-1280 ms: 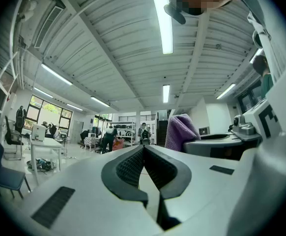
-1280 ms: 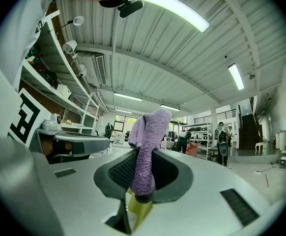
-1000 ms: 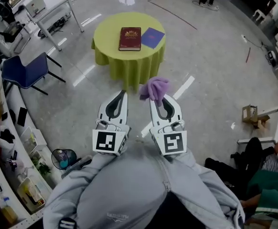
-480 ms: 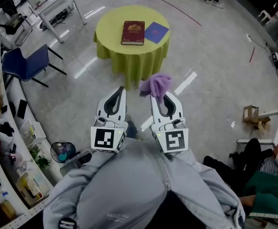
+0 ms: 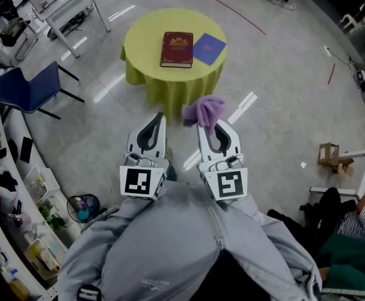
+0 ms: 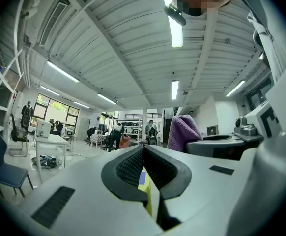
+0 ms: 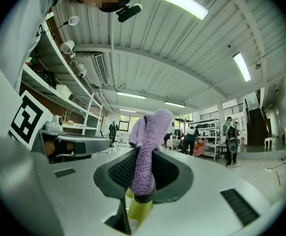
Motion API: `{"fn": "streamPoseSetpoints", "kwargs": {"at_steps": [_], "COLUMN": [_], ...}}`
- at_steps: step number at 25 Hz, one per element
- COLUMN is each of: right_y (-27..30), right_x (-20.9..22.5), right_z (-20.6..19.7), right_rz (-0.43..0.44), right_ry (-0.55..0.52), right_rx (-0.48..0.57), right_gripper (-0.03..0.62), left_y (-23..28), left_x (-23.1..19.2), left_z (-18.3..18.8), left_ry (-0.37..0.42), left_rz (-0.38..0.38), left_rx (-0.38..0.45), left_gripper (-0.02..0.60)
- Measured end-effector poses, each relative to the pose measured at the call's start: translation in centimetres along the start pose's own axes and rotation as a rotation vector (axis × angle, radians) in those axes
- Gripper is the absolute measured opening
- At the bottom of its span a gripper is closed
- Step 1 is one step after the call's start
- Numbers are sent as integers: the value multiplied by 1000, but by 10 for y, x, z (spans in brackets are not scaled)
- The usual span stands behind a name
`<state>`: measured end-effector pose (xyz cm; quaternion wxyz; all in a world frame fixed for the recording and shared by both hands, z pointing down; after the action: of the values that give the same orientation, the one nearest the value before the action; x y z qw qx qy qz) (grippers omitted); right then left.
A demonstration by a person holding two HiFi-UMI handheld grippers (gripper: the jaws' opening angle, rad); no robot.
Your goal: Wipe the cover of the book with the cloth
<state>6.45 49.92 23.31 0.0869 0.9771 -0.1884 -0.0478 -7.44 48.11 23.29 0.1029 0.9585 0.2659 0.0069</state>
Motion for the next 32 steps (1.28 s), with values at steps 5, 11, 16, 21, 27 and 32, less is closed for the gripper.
{"fn": "streamPoseSetpoints", "kwargs": {"at_steps": [5,11,16,21,27,32], "right_y": [66,130,168,188,203,211], "right_x": [13,25,34,35,41,43], "right_z": [10,20,23,26,24,28], "right_rz": [-8,-38,-80,-118,-152,-158], "right_ry": [13,23,31,31,34,30], "right_rx": [-11,-27,-45,-53,-85,-81], "right_gripper": [84,84,84,84,84,84], "left_y": [52,105,139,160,177,185], "left_x": [-44,-88,-113,-132,-146,-154], "left_z": [11,23,29,29,26,27], "left_ry": [-1,4,8,5,-13,-20], "left_rz": [-26,-67,-117,-153,-181,-186], "left_rx": [-13,-26,-28,-34,-46,-45], "left_gripper": [18,17,18,18,18,18]}}
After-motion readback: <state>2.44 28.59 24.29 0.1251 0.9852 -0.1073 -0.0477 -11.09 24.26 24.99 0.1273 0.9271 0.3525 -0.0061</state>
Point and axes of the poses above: the fingertips, and each gripper's own axes: y forward along the fingers, x to its right, z out of its top, the point moved 5 cm from there along -y, backward along the fingers, and after that the axes turned 14 degrees about -x, right-handed, at the moved point
